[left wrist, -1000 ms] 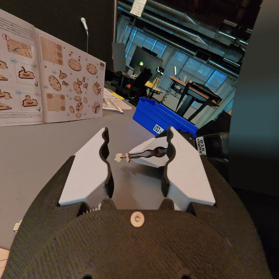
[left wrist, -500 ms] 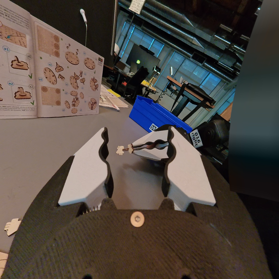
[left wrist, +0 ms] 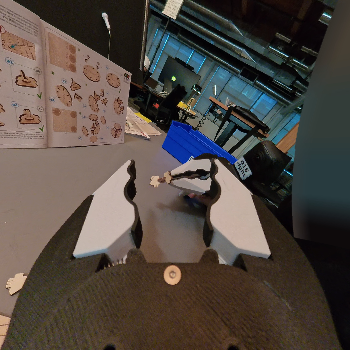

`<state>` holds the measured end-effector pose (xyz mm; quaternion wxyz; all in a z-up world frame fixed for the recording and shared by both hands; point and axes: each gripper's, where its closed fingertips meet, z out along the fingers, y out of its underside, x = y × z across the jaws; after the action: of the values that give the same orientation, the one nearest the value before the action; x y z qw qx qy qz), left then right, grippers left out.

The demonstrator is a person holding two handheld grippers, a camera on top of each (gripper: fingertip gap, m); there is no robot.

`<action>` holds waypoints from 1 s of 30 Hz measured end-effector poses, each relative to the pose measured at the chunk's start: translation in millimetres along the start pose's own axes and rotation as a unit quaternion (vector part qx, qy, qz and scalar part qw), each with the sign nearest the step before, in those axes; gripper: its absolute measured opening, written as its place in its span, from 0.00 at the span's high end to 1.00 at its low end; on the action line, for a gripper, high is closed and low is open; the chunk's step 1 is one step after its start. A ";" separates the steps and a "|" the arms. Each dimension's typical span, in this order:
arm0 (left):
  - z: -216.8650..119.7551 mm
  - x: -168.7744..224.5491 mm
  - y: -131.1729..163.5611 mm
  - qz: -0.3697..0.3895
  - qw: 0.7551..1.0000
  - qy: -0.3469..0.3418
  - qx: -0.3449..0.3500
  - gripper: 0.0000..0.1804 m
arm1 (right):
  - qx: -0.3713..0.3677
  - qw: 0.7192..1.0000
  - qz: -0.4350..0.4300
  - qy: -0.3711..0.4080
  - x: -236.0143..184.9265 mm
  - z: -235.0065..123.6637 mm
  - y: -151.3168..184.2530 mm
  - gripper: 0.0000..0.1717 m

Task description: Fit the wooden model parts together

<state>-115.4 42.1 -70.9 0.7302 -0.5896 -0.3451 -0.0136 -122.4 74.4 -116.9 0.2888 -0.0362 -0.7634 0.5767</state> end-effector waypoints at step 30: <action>5.1 10.9 10.0 0.007 0.999 0.028 -0.027 0.57 | 0.275 0.899 0.297 -0.166 11.3 -47.2 -71.3 1.00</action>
<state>-105.3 53.8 -73.5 0.7236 -0.6108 -0.3195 -0.0340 -89.2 95.7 -40.1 -0.0284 -0.0841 -0.5646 0.8205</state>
